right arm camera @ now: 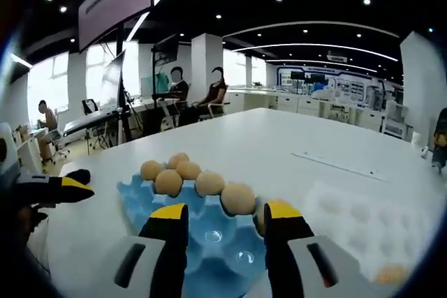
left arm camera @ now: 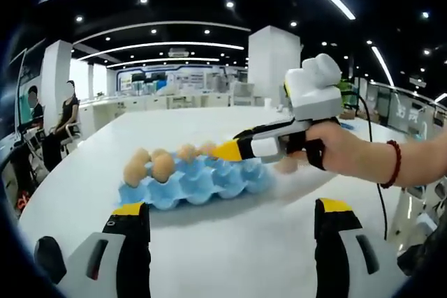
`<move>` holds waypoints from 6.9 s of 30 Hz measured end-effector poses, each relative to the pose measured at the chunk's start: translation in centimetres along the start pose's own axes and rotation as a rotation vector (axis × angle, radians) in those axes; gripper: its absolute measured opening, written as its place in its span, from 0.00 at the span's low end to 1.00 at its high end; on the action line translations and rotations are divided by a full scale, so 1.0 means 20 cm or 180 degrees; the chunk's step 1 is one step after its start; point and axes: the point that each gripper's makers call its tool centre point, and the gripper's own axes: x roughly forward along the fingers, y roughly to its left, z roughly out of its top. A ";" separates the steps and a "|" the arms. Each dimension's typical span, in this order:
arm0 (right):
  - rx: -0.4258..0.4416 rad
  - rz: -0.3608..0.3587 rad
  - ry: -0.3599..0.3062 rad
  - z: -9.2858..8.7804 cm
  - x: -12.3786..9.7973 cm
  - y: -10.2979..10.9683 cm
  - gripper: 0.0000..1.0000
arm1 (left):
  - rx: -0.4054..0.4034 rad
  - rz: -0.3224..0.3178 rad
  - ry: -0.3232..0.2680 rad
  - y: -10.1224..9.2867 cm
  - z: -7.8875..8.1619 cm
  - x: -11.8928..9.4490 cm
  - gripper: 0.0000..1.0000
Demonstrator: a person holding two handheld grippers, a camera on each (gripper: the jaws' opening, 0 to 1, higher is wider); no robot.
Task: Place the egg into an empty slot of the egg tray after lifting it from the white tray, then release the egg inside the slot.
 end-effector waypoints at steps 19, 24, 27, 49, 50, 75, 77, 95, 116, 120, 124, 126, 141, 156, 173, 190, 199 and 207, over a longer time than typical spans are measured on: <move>-0.0090 -0.0181 -0.0013 -0.08 -0.23 -0.14 0.45 | 0.0006 -0.0002 0.0021 -0.03 -0.01 0.01 1.00; 0.0008 -0.0263 -0.0017 -0.11 -0.29 -0.21 0.45 | 0.0021 -0.0029 0.0039 -0.05 -0.02 0.02 1.00; 0.0039 -0.0283 -0.0014 -0.12 -0.31 -0.23 0.45 | 0.0025 -0.0046 0.0042 -0.07 -0.02 0.02 1.00; 0.0177 -0.0443 -0.0118 -0.15 -0.50 -0.41 0.45 | 0.0034 -0.0109 0.0045 -0.10 -0.01 0.06 1.00; 0.0163 -0.0447 -0.0114 -0.15 -0.51 -0.41 0.45 | 0.0032 -0.0106 0.0048 -0.10 -0.01 0.06 1.00; 0.0276 -0.0850 0.0007 -0.25 -0.65 -0.64 0.42 | -0.0003 -0.0175 0.0036 -0.10 -0.01 0.08 0.99; 0.0301 -0.0886 0.0000 -0.25 -0.65 -0.65 0.42 | -0.0023 -0.0232 -0.0087 -0.11 0.02 0.09 0.99; 0.0311 -0.1184 0.0143 -0.31 -0.62 -0.70 0.37 | 0.0040 -0.0303 -0.0101 -0.15 0.02 0.08 0.98; 0.0644 -0.1633 0.0398 -0.36 -0.60 -0.77 0.31 | 0.0056 -0.0287 -0.0091 -0.13 0.02 0.08 0.97; 0.0743 -0.1695 0.0343 -0.35 -0.60 -0.78 0.27 | 0.0057 -0.0266 -0.0072 -0.12 0.01 0.08 0.97; 0.0706 -0.1731 0.0362 -0.35 -0.61 -0.77 0.27 | 0.0083 -0.0241 -0.0044 -0.11 0.00 0.08 0.97; 0.0712 -0.1734 0.0370 -0.36 -0.61 -0.77 0.27 | 0.0079 -0.0245 -0.0054 -0.11 0.00 0.08 0.97; 0.0621 -0.1657 0.0482 -0.36 -0.60 -0.77 0.27 | 0.0127 -0.0288 -0.0024 -0.14 0.00 0.09 0.95; 0.0577 -0.1605 0.0347 -0.30 -0.62 -0.77 0.27 | 0.0158 -0.0265 -0.0006 -0.12 0.00 0.10 0.95; 0.0605 -0.1448 0.0183 -0.22 -0.62 -0.72 0.27 | 0.0200 -0.0292 0.0015 -0.10 0.01 0.12 0.95; 0.0523 -0.1197 0.0147 -0.15 -0.52 -0.58 0.27 | 0.0200 -0.0360 0.0004 -0.18 -0.01 0.08 1.00; 0.0479 -0.1036 0.0101 -0.11 -0.45 -0.48 0.27 | 0.0170 -0.0325 -0.0008 -0.18 0.00 0.06 1.00; 0.0419 -0.0921 0.0087 -0.09 -0.40 -0.41 0.27 | 0.0182 -0.0316 0.0014 -0.18 -0.02 0.05 1.00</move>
